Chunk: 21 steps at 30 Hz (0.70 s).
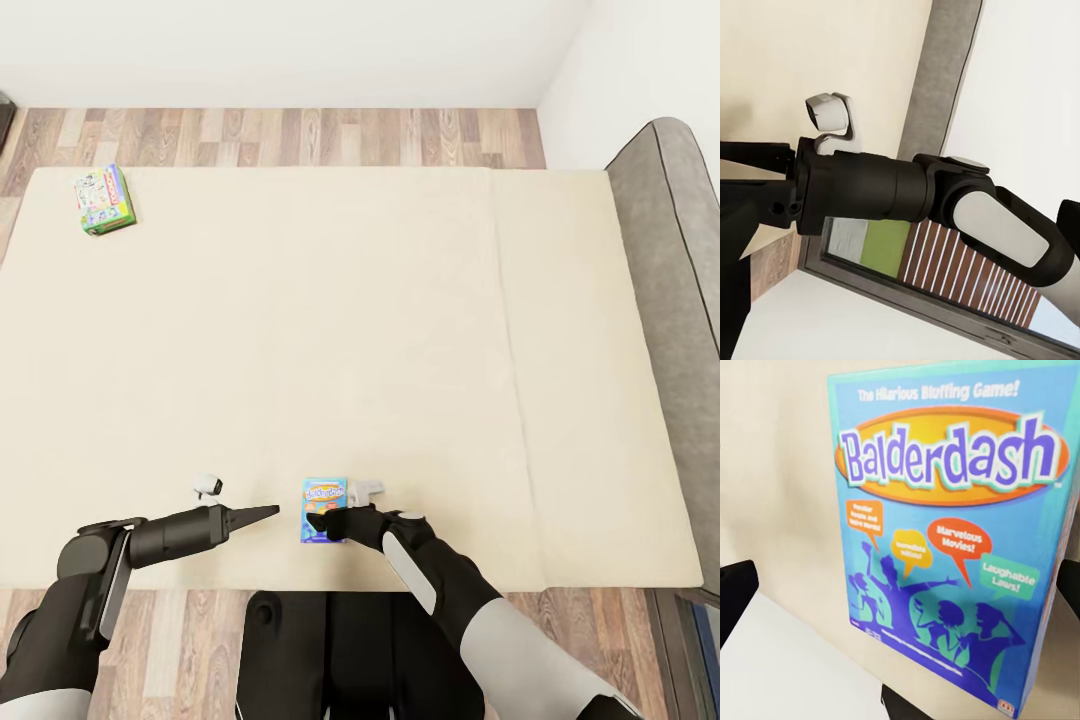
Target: Put all the toys in the child's room - the three board games (two on the bed and one on the table), the two jigsaw puzzles on the table, and the tennis ball on the table - inside the toy box on the table in the child's room.
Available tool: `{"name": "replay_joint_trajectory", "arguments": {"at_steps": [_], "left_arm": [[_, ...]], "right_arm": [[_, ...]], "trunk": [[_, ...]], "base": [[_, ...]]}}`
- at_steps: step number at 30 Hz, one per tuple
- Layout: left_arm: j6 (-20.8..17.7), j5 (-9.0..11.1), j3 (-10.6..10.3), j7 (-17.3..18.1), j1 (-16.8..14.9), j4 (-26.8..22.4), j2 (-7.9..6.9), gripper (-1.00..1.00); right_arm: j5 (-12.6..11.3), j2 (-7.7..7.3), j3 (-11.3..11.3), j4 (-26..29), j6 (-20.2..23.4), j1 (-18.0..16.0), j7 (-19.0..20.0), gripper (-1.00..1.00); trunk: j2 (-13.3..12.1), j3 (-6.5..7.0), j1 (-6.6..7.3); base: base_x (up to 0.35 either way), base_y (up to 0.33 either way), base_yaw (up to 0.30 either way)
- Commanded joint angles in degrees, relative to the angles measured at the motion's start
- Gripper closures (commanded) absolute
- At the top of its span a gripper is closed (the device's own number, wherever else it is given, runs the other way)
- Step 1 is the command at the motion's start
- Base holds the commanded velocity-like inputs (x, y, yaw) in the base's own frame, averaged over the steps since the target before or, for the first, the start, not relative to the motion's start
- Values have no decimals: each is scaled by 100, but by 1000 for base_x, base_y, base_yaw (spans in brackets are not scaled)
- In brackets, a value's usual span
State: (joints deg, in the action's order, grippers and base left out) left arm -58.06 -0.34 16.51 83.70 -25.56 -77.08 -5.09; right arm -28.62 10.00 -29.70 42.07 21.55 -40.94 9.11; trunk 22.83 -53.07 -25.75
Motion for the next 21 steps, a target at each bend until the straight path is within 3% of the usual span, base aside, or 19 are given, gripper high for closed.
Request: {"name": "replay_joint_trajectory", "arguments": {"at_steps": [1,21], "left_arm": [[-62,-7,2,24,-1,-1,-1,-100],[-64,-4,2,24,-1,-2,-1,-100]], "right_arm": [[-21,0,-1,3,25,-2,3,-100],[-21,0,-1,3,24,-2,3,-100]], "trunk": [[9,-5,-3],[9,-5,-3]], "base": [[0,18,0],[0,57,0]]}}
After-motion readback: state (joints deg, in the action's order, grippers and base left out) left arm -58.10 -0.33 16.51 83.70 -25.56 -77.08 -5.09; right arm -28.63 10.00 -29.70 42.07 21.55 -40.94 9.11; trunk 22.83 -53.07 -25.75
